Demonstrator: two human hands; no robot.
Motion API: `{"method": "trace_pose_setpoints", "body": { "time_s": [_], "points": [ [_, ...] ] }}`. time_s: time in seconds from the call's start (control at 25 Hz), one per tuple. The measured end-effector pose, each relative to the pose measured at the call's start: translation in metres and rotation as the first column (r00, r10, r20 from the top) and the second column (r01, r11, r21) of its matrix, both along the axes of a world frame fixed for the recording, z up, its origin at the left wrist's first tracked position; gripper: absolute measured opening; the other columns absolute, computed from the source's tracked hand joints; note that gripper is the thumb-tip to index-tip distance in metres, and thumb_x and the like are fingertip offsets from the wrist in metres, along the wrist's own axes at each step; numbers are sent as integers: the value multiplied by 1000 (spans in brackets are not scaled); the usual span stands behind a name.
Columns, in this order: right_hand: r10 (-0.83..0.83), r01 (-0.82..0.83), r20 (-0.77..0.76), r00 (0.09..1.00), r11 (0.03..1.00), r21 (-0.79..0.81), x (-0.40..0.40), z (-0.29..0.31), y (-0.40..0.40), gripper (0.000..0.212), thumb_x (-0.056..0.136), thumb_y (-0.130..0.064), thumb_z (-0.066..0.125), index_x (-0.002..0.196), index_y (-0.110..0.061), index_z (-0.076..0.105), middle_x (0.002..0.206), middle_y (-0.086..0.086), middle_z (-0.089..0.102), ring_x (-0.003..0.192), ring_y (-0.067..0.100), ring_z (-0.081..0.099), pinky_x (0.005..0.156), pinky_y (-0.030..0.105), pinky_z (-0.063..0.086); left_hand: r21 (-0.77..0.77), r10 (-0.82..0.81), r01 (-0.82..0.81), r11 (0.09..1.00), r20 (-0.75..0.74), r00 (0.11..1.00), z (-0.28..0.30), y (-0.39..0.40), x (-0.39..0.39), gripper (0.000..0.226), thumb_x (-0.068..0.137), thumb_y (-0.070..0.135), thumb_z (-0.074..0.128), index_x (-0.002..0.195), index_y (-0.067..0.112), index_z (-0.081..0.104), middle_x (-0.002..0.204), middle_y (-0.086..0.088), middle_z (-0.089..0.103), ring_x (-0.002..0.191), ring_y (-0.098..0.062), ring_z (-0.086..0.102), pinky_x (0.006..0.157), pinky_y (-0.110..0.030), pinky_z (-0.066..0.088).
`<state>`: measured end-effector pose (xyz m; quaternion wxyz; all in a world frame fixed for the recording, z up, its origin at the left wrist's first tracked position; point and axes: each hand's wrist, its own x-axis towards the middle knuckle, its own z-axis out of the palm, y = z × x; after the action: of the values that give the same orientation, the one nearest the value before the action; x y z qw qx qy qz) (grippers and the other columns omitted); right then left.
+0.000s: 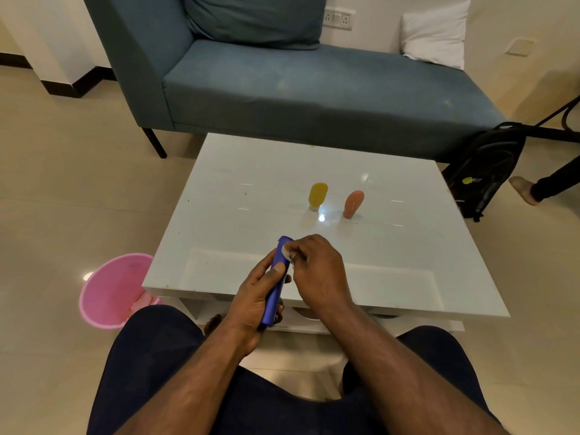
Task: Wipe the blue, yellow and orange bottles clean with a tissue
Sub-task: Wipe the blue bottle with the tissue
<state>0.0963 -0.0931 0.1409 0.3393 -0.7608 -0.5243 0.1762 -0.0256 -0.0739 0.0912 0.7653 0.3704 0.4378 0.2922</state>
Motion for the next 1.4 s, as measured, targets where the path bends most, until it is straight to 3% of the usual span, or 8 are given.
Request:
{"method": "trace_pose_setpoints", "body": {
  "time_s": [0.16, 0.24, 0.36, 0.6, 0.84, 1.04, 1.24, 1.4],
  "points": [
    [-24, 23, -94, 995, 1000, -13, -1, 6, -1, 10, 91, -16, 59, 97, -18, 66, 99, -5, 60, 86, 7, 56, 72, 7, 42, 60, -29, 32, 998, -45, 999, -4, 0, 2, 53, 86, 32, 72, 137, 31, 55, 118, -11, 66, 73, -20, 61, 66, -33, 54],
    [-21, 23, -157, 987, 1000, 12, -3, 10, -8, 10, 90, -12, 59, 92, -19, 67, 96, -8, 60, 83, 1, 56, 65, 2, 40, 124, -39, 49, 991, -83, 996, -8, 0, 2, 45, 90, 21, 71, 132, 30, 57, 119, -4, 68, 89, -19, 66, 79, -34, 52],
    [-134, 157, -209, 969, 983, 94, 13, 16, -7, 15, 90, -11, 59, 92, -21, 69, 93, -12, 62, 86, -7, 56, 70, -1, 39, 168, -58, 86, 982, -164, 985, -14, 4, 1, 55, 87, 18, 74, 134, 37, 53, 127, 6, 63, 114, -17, 61, 93, -34, 45],
    [117, -117, 35, 992, 993, -13, 7, 27, -5, 20, 90, -8, 56, 97, -21, 69, 98, -9, 62, 87, 4, 55, 75, 5, 39, 248, -110, 171, 954, -242, 964, -9, 11, -3, 68, 66, 22, 73, 126, 48, 53, 128, 3, 60, 111, -21, 60, 85, -30, 50],
    [103, -97, 61, 993, 990, -102, 6, 25, -10, 18, 93, -12, 54, 101, -19, 68, 104, -3, 62, 91, 8, 55, 81, 16, 42, 248, -135, 212, 945, -294, 946, -12, 11, -7, 69, 81, -2, 70, 124, 48, 51, 126, -1, 58, 107, -23, 61, 79, -27, 50],
    [15, -11, 31, 999, 995, -100, 15, 25, -8, 20, 92, -8, 54, 103, -17, 67, 106, -2, 63, 92, 9, 56, 82, 17, 42, 266, -151, 239, 934, -312, 938, -10, 8, -4, 67, 82, -2, 69, 118, 52, 51, 125, 2, 58, 107, -23, 61, 79, -27, 51],
    [79, -75, 52, 996, 994, -82, 6, 18, -16, 16, 92, -13, 56, 100, -21, 68, 99, -7, 60, 86, 6, 53, 72, 5, 36, 244, -138, 224, 943, -325, 935, -11, 8, -5, 70, 84, 1, 69, 135, 43, 48, 130, 1, 57, 108, -17, 60, 80, -28, 50],
    [58, -50, 76, 995, 994, -97, 14, 18, -12, 16, 92, -11, 55, 98, -19, 68, 99, -3, 61, 85, 7, 53, 76, 15, 41, 247, -165, 258, 934, -342, 925, -11, 7, -3, 70, 85, 2, 69, 138, 41, 47, 130, 2, 57, 109, -15, 59, 77, -23, 48]
  ]
}}
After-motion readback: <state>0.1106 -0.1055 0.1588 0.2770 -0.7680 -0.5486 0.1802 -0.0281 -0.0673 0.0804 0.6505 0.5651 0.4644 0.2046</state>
